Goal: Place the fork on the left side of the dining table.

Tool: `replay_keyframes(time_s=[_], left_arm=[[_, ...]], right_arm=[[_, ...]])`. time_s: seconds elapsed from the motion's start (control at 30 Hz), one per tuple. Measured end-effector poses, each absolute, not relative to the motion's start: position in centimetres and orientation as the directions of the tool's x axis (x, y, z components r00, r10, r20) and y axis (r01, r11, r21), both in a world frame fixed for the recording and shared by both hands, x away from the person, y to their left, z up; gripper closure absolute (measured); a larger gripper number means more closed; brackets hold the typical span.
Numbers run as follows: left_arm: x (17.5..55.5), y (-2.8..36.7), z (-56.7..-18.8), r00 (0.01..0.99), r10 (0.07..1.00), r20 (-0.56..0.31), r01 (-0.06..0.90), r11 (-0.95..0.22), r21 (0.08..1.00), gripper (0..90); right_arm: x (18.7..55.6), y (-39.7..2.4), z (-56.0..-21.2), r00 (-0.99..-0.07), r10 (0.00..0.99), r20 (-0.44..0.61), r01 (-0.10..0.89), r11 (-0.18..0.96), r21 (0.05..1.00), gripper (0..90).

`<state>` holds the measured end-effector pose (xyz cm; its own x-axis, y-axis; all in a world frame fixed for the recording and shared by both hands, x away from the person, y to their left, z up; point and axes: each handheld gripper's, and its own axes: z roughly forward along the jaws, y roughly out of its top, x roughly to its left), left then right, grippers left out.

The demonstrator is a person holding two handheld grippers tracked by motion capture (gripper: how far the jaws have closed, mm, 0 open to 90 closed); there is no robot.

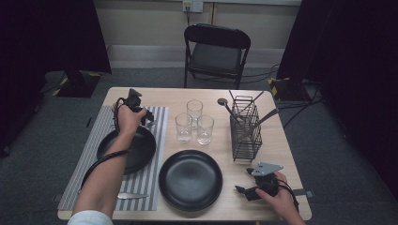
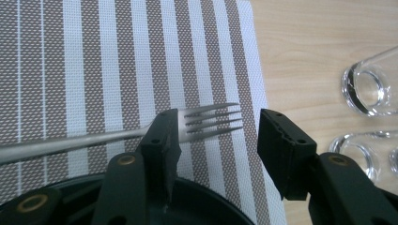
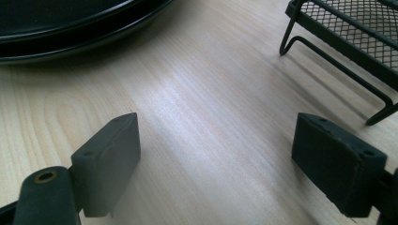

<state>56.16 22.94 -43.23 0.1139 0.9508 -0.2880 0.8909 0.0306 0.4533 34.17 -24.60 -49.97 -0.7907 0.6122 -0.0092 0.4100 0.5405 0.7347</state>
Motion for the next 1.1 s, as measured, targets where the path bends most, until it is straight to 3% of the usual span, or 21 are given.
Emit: replay_keyframes(time_s=[1.1], left_arm=[[57.1,21.3,-45.6,0.088,0.955,-0.284,0.893,0.051,0.448,64.9]], right_arm=[[34.2,-24.6,-50.0,-0.79,0.613,-0.008,0.412,0.54,0.734,14.9]])
